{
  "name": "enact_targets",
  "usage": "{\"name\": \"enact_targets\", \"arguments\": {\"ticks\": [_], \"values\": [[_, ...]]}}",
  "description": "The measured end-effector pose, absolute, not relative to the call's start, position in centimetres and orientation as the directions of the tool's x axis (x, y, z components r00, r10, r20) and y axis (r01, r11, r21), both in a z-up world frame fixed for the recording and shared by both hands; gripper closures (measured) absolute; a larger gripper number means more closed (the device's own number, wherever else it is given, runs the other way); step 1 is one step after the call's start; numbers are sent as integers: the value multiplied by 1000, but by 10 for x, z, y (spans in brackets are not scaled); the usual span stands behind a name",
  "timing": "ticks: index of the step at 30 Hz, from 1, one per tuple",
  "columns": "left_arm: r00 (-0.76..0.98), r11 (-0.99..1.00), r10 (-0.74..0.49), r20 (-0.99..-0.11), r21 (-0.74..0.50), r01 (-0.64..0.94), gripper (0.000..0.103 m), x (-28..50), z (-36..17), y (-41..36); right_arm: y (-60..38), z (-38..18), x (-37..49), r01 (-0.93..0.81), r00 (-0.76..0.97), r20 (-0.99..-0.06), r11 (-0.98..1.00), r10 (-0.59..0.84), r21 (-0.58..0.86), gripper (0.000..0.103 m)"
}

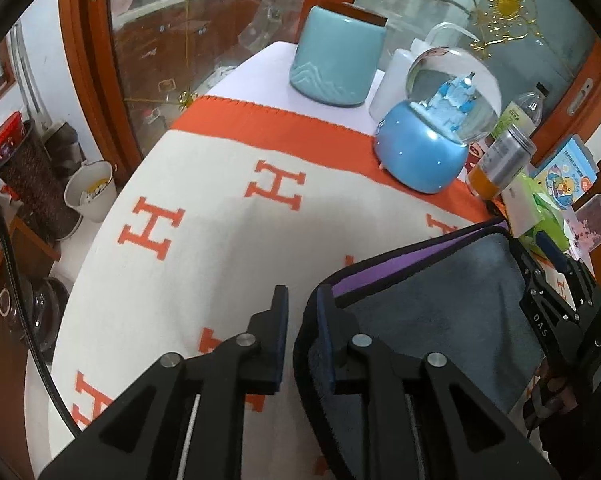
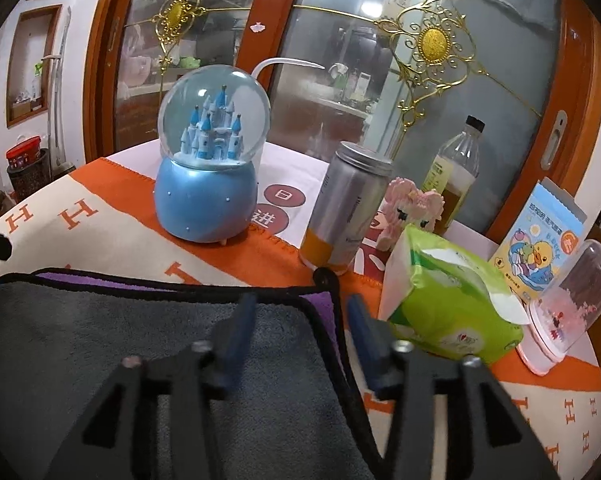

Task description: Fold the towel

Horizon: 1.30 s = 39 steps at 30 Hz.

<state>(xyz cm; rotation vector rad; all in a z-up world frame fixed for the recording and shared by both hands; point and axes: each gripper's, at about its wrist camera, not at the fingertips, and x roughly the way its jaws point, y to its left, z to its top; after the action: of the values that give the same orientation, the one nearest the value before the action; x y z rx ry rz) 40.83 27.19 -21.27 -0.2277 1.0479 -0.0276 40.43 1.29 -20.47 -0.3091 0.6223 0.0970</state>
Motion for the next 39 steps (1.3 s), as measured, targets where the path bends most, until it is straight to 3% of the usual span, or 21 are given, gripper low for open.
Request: {"name": "enact_targets", "arguments": {"ticks": [6, 10, 13, 16, 23, 28, 33, 39], "values": [[486, 979, -118, -866, -183, -88, 71, 402, -208, 264, 9, -197, 403, -180, 799, -601, 956, 5, -232, 44], [489, 984, -93, -868, -156, -90, 67, 394, -200, 256, 1, -189, 399, -162, 780, -625, 968, 7, -191, 39], [490, 984, -88, -867, -153, -94, 53, 386, -190, 251, -8, -182, 392, -142, 765, -643, 979, 15, -147, 37], [504, 986, -78, -860, -140, -88, 44, 374, -178, 243, -20, -178, 386, -126, 724, -689, 987, 20, -104, 27], [536, 988, -57, -842, -126, -93, 35, 338, -151, 225, -53, -165, 350, -89, 696, -718, 994, 14, -67, 25], [545, 991, -50, -837, -108, -75, 34, 306, -137, 206, -74, -151, 313, -85, 690, -723, 995, 19, -55, 24], [552, 994, -71, -831, -108, -34, 33, 269, -123, 176, -97, -136, 264, -81, 678, -733, 997, 54, -1, 23], [577, 991, -120, -808, -132, 21, 23, 212, -107, 133, -130, -127, 198, -65, 660, -746, 996, 91, 64, 22]]}}
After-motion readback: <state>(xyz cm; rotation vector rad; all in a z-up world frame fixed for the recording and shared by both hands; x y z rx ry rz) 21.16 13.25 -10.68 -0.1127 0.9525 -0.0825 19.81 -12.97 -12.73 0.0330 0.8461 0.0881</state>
